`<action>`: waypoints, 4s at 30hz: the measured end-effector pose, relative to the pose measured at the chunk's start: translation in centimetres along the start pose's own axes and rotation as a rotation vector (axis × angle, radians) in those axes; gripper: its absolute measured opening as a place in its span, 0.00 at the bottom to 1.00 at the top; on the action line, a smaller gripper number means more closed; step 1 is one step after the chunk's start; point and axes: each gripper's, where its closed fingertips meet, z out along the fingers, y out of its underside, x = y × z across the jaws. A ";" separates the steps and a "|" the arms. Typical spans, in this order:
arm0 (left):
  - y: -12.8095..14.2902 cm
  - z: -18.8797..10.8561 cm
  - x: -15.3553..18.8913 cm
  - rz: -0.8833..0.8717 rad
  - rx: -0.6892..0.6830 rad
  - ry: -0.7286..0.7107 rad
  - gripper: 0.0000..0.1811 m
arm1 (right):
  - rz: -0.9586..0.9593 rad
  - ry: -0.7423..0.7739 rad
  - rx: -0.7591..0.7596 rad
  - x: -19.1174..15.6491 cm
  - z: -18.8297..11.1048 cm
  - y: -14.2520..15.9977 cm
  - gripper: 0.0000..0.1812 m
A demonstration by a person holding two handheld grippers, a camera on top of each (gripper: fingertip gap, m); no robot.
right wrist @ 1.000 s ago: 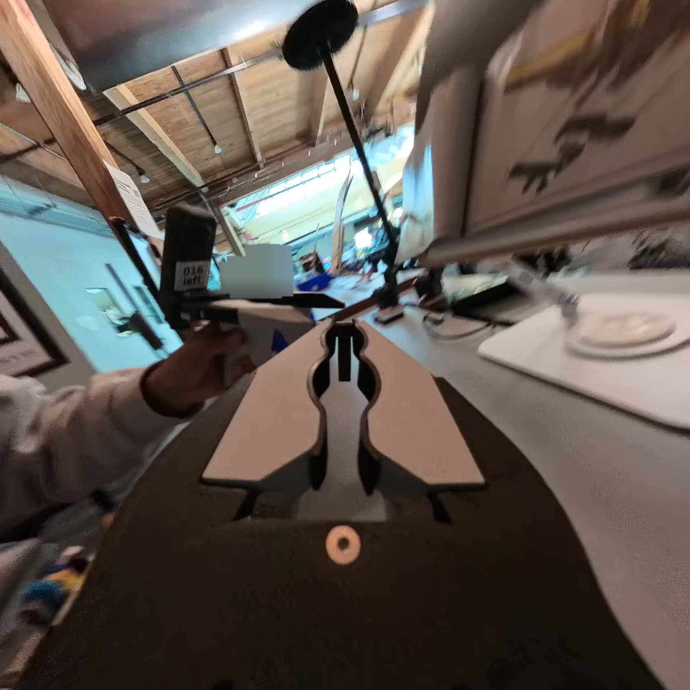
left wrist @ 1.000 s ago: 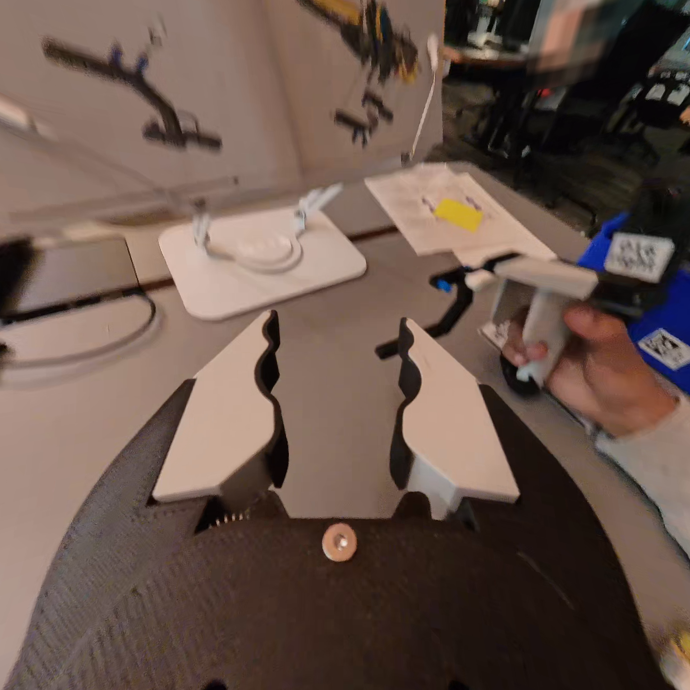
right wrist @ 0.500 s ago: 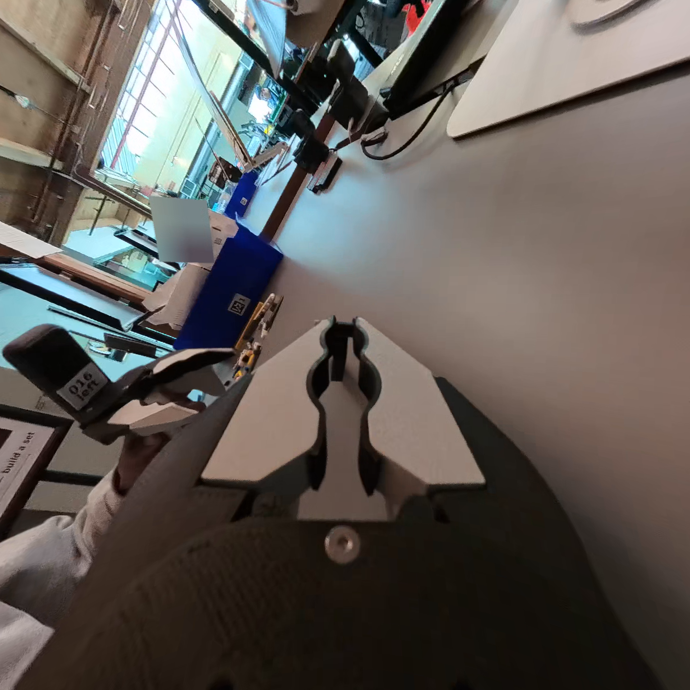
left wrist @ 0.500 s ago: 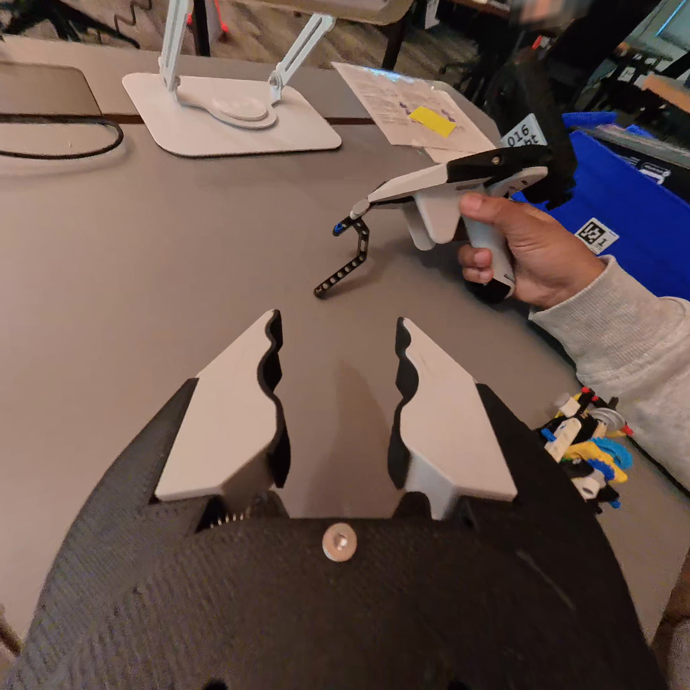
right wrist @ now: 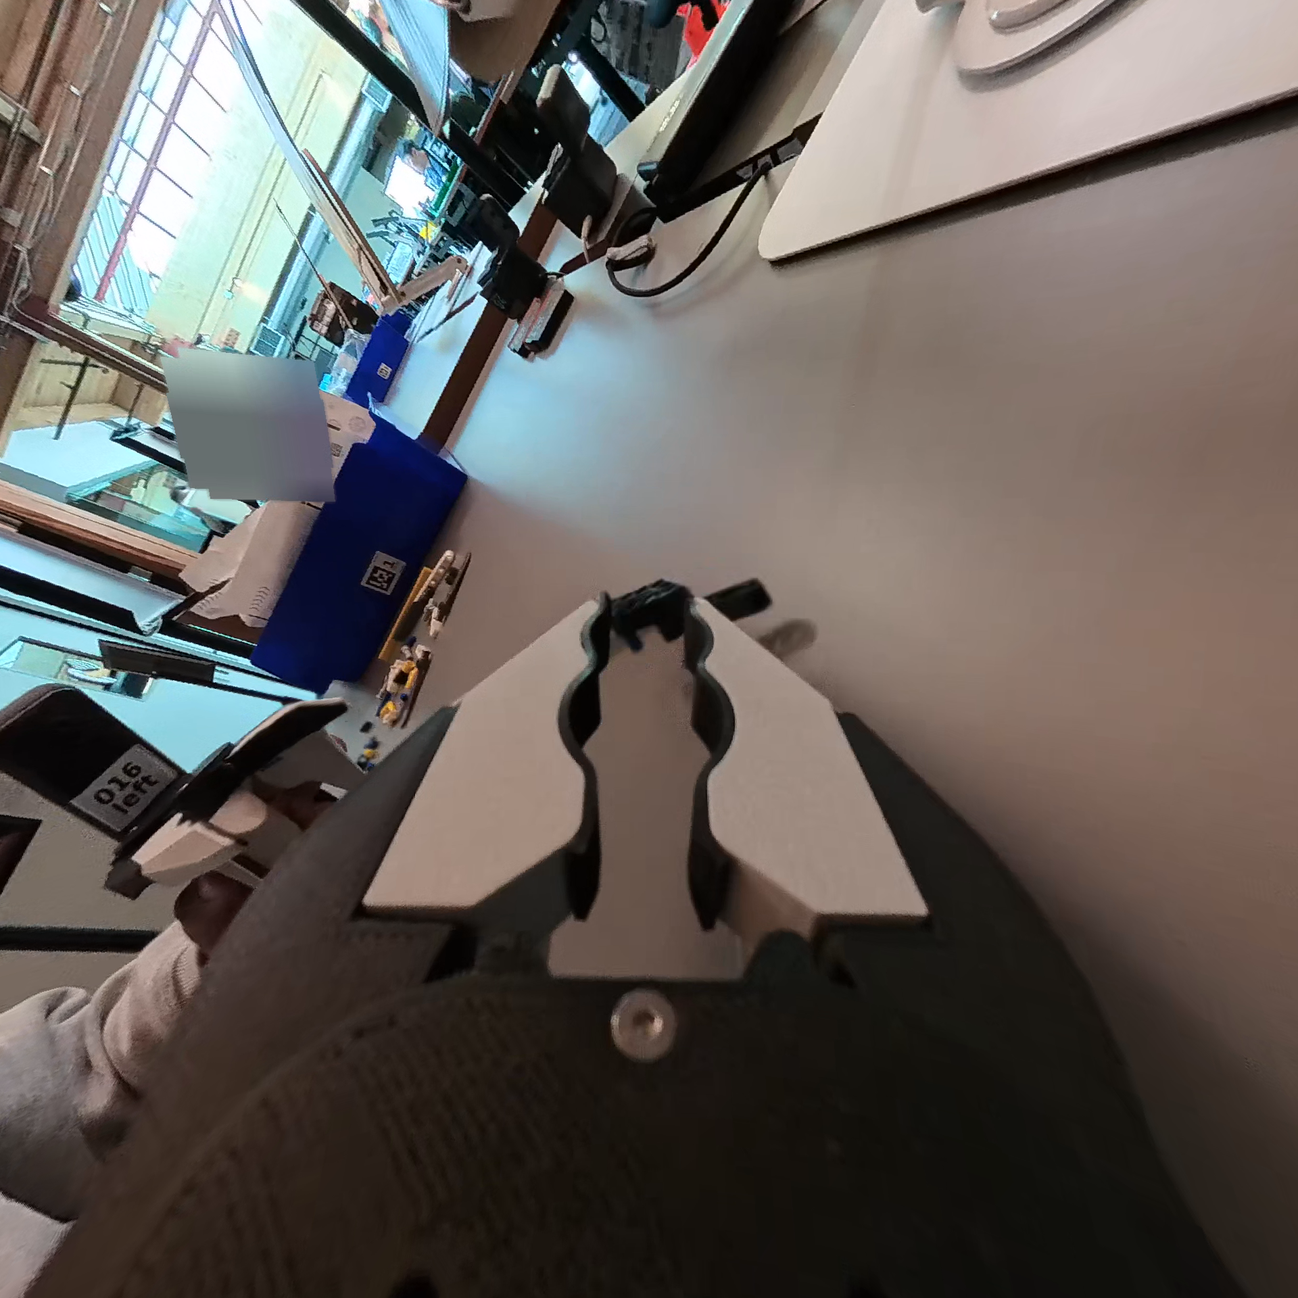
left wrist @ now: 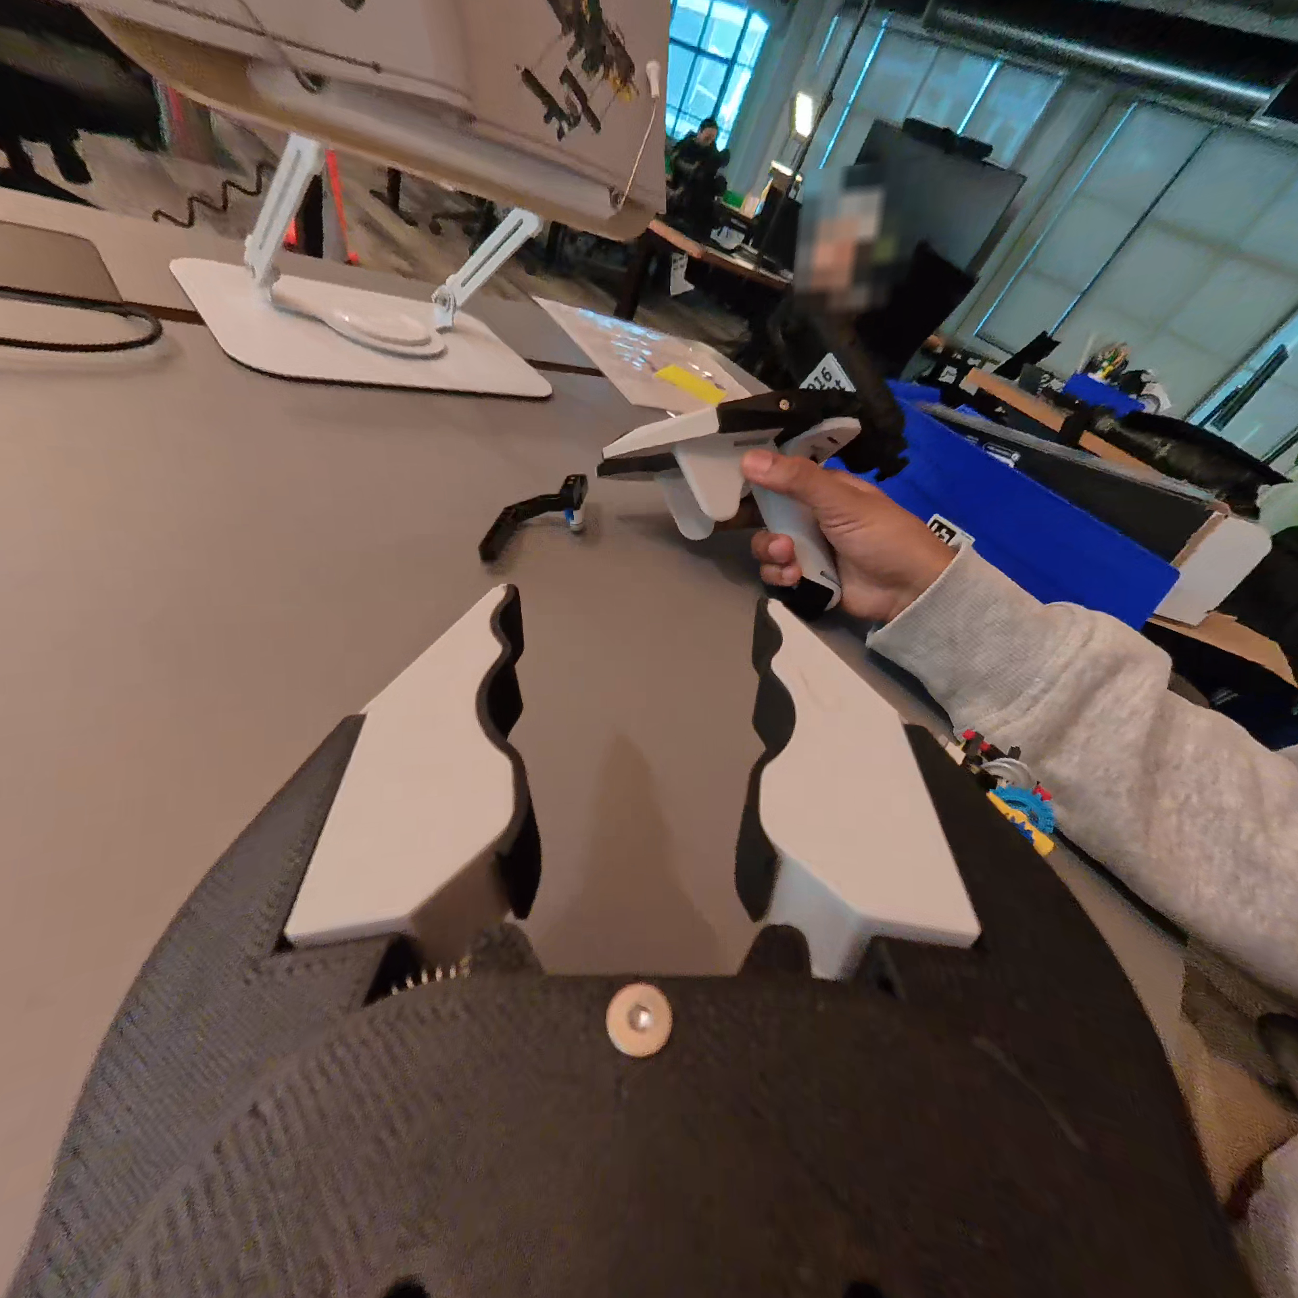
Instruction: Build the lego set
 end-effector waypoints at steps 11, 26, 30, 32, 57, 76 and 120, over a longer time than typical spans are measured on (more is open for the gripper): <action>-1.0 -0.8 -1.4 -0.188 0.082 0.079 0.35 | -0.077 -0.078 0.103 -1.3 -1.0 -1.7 0.09; -0.8 -0.6 -1.6 -0.298 0.074 0.147 0.34 | -0.122 0.087 0.076 1.0 -1.6 -1.8 0.14; -0.9 -0.7 -1.7 -0.314 0.081 0.148 0.34 | -0.106 0.136 0.027 1.9 -1.3 -1.2 0.14; -0.9 -0.7 -1.8 -0.323 0.082 0.151 0.34 | -0.109 0.151 -0.002 2.3 -0.7 -1.2 0.14; -0.8 -0.2 -1.7 -0.329 0.075 0.154 0.33 | 0.050 -0.105 -0.171 -2.0 -1.3 4.0 0.04; -0.8 -0.2 -1.8 -0.382 0.073 0.190 0.34 | -0.806 -0.256 -0.141 -9.9 -1.9 7.8 0.03; 3.8 0.2 -1.5 -0.416 -0.294 0.234 0.17 | -1.440 -0.179 -0.441 -6.9 -0.1 14.0 0.04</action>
